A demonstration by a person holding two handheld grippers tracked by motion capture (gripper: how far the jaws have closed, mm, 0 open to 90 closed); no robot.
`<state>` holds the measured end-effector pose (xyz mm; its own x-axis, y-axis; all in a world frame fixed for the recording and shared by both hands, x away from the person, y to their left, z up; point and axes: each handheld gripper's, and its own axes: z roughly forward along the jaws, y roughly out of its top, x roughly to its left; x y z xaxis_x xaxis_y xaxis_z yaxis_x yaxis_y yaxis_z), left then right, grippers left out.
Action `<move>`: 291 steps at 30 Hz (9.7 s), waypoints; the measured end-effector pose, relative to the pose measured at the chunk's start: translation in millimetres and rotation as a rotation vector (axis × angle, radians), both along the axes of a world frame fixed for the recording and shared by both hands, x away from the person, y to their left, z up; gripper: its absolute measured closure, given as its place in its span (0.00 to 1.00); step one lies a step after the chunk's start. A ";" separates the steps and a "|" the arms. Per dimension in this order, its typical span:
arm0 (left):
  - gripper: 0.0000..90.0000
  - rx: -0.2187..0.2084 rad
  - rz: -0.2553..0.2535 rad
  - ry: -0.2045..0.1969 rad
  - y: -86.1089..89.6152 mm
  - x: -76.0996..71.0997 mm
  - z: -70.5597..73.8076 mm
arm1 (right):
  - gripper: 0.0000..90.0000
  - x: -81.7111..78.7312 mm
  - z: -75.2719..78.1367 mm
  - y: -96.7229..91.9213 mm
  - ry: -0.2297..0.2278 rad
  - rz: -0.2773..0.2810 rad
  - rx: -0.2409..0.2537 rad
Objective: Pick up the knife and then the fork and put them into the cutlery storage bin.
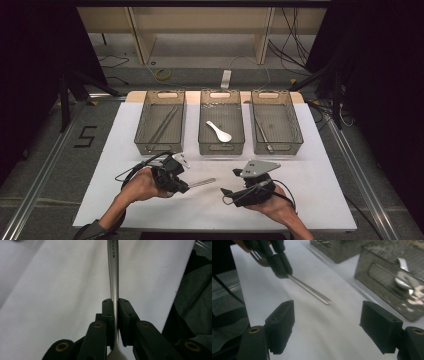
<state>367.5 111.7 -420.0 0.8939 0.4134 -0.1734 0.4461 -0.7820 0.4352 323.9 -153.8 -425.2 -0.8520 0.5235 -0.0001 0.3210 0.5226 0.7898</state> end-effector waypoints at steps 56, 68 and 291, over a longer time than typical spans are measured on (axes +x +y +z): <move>0.29 -0.280 0.072 -0.179 -4.8 -6.0 22.6 | 0.97 -10.4 -30.7 43.3 -0.204 0.276 -0.424; 0.23 -0.381 0.183 -0.282 14.5 -3.3 27.1 | 0.97 1.6 -28.2 26.7 -0.185 0.196 -0.410; 0.17 -0.577 0.384 -0.375 65.8 -16.4 8.5 | 0.22 -5.2 -11.0 -89.2 -0.029 -0.348 0.269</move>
